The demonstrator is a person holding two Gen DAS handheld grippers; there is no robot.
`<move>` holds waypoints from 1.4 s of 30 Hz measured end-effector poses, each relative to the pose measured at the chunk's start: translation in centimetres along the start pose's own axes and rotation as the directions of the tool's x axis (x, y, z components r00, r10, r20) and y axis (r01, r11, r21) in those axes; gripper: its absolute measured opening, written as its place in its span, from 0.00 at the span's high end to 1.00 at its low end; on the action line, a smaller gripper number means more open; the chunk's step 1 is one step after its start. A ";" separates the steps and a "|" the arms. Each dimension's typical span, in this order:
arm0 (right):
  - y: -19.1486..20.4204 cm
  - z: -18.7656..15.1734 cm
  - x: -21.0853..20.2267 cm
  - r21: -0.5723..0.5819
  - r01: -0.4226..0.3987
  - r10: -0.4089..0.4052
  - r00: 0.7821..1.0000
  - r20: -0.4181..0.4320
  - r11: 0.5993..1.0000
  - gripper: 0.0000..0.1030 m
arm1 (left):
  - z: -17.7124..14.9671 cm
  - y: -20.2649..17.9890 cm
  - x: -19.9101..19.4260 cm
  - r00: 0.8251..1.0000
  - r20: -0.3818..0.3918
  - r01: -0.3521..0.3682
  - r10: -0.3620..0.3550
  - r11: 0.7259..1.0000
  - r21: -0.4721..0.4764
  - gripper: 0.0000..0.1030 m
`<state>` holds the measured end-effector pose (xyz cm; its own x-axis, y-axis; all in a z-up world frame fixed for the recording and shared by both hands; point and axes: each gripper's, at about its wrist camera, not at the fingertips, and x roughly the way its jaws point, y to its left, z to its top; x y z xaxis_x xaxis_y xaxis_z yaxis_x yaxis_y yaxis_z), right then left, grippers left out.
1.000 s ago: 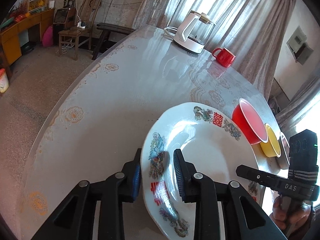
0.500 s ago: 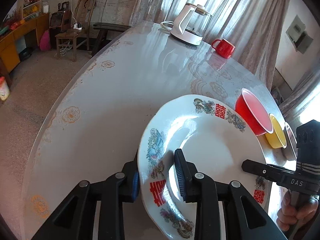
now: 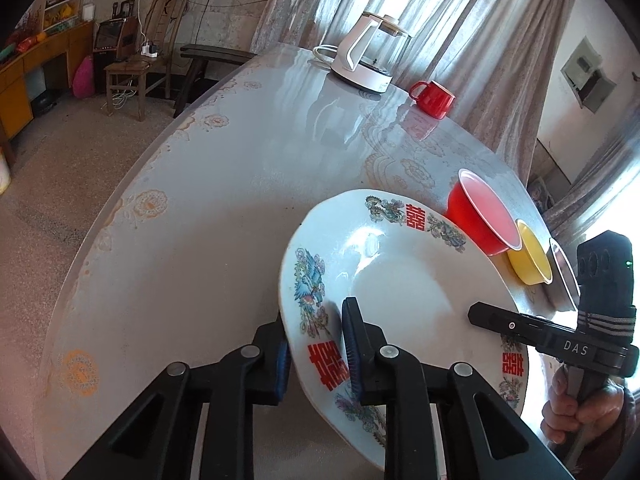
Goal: Organize plates and bowls
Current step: 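Grip the red-character plate rim with both grippers and lift it, then carry the red-character plate over the purple-floral plate with both grippers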
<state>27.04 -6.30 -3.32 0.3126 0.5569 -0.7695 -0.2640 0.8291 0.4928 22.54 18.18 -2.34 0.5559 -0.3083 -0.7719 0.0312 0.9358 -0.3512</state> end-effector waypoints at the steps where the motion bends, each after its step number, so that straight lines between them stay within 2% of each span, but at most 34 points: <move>1: 0.1 -0.1 0.0 -0.002 -0.001 0.001 1.000 -0.001 1.000 0.83 | -0.1 0.1 -0.1 1.000 -0.001 0.004 -0.004 1.000 -0.011 0.78; 6: 0.8 -0.3 -0.7 -0.033 0.003 -0.002 1.000 0.026 0.999 0.83 | -0.7 -0.3 -1.0 1.000 0.020 0.000 0.000 1.000 0.015 0.78; 16: 0.7 -1.3 -1.6 -0.027 0.010 -0.009 0.999 0.051 1.000 0.83 | -1.2 -0.9 -1.5 0.999 0.048 -0.006 0.004 0.999 0.044 0.78; 29: 0.2 -1.2 -1.7 -0.011 -0.017 0.017 0.998 0.054 1.000 0.83 | -2.1 -1.1 -2.6 0.997 0.080 -0.010 0.006 0.998 0.061 0.77; 33: -0.1 -1.0 -1.4 -0.011 -0.001 0.002 0.999 0.044 1.000 0.83 | -2.4 -1.2 -2.5 0.997 0.074 -0.018 0.014 0.998 0.058 0.77; 42: 0.2 -1.7 -3.6 -0.031 -0.023 0.026 0.995 0.097 0.999 0.83 | -2.7 -2.8 -4.5 0.993 0.115 0.004 -0.014 0.996 0.085 0.77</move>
<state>24.33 -8.22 -1.19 0.3931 0.5800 -0.7134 -0.2989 0.8144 0.4974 17.71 16.46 0.68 0.6475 -0.2998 -0.7006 0.1042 0.9456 -0.3083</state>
